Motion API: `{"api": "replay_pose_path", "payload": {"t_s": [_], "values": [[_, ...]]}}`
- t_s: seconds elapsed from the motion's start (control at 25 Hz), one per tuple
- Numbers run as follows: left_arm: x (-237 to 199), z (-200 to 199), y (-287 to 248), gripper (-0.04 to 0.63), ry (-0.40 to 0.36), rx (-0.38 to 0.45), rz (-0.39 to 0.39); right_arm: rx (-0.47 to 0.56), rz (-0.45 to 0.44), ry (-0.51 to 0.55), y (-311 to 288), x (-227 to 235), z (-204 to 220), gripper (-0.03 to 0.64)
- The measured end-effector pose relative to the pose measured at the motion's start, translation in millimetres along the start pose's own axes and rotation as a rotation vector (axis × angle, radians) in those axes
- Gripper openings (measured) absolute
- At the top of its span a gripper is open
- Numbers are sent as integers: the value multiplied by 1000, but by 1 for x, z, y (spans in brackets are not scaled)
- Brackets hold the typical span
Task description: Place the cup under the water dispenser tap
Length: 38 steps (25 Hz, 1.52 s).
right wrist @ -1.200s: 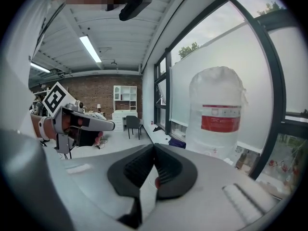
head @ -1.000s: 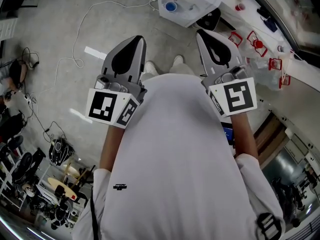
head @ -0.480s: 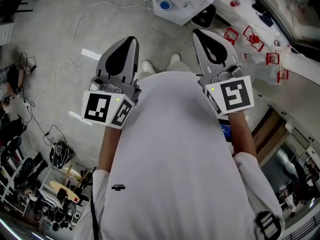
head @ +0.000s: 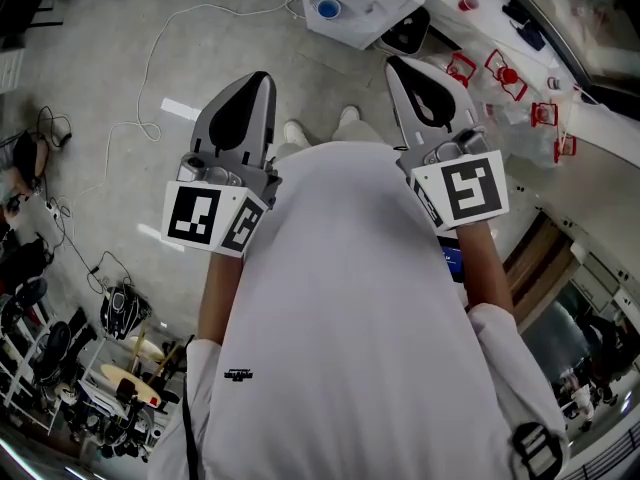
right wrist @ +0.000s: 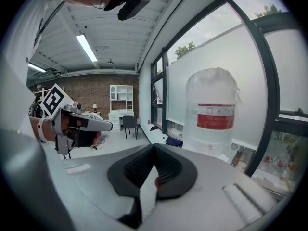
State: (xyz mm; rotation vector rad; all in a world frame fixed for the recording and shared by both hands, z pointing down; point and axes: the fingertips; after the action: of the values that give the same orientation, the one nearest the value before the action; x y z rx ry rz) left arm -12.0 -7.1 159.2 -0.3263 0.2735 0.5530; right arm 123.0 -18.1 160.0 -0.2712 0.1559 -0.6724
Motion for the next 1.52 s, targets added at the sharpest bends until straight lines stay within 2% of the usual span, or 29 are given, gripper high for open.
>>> {"api": "replay_pose_path", "payload": {"t_s": [0.52,1.52], "values": [[2,-2,-4,7,-1,4,10,3,18,-1,3,5,0,11],[9,3,-3,7,2,-11,14,-9,-1,-4,6,1,3,10]]}}
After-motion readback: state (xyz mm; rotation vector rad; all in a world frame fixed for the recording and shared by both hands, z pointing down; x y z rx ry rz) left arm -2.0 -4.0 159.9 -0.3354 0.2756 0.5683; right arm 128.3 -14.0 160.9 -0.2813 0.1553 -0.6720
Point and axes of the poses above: the fingertips, and each gripper's own axes: y backward along the fingers, x to its right, z out of its underside, and after that the axes turned 2 degrees about y, right-handed
